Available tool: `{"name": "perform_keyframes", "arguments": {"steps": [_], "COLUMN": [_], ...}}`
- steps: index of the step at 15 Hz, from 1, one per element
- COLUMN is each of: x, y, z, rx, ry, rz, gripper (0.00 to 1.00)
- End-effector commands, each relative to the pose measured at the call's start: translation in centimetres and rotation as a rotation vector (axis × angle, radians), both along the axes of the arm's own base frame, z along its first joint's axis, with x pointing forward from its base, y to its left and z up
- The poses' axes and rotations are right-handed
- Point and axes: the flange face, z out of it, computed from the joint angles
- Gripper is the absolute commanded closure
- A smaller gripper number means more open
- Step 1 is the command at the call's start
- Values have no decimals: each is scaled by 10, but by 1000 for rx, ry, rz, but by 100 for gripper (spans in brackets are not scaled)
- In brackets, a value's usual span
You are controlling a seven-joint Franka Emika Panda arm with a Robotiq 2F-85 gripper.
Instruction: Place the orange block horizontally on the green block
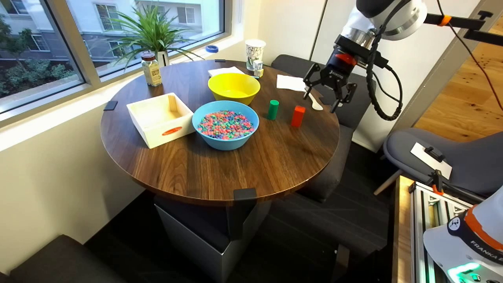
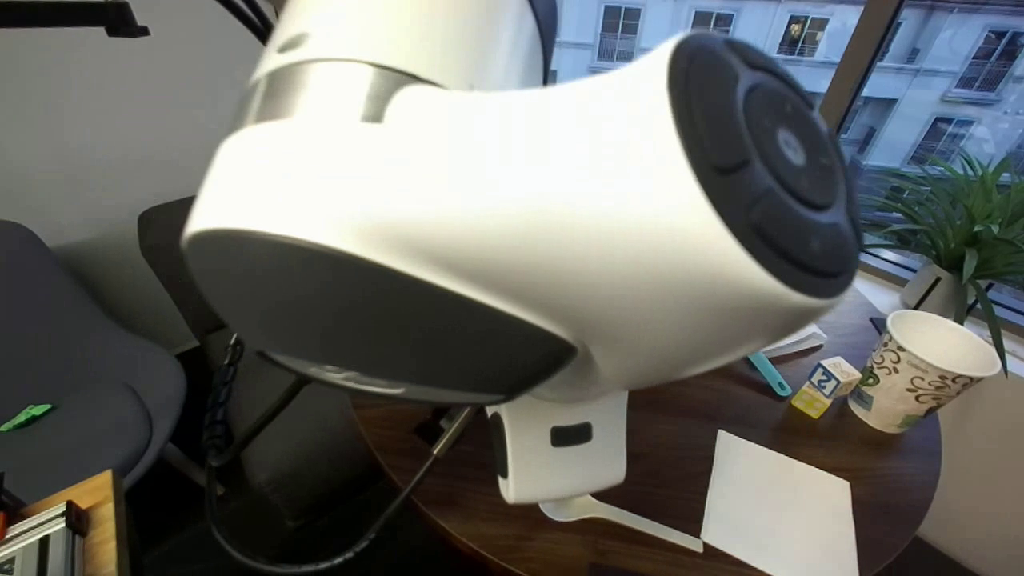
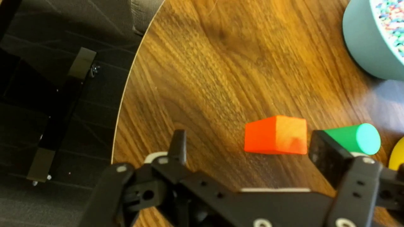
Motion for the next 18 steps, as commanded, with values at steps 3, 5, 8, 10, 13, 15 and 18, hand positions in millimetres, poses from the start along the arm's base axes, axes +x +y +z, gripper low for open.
{"name": "perform_keyframes", "arguments": {"steps": [3, 5, 8, 10, 13, 15, 18], "x": [23, 28, 34, 38, 42, 44, 47], "y": [-11, -15, -19, -22, -25, -26, -25], "z": [-20, -25, -32, -35, -42, -47, -53], "rx": [94, 112, 145, 169, 206, 236, 283], "ry": [73, 85, 95, 99, 109, 118, 134], "rz": [-32, -38, -49, -60, -80, -87, -92], "gripper": [0, 0, 0, 0, 0, 0, 0]}}
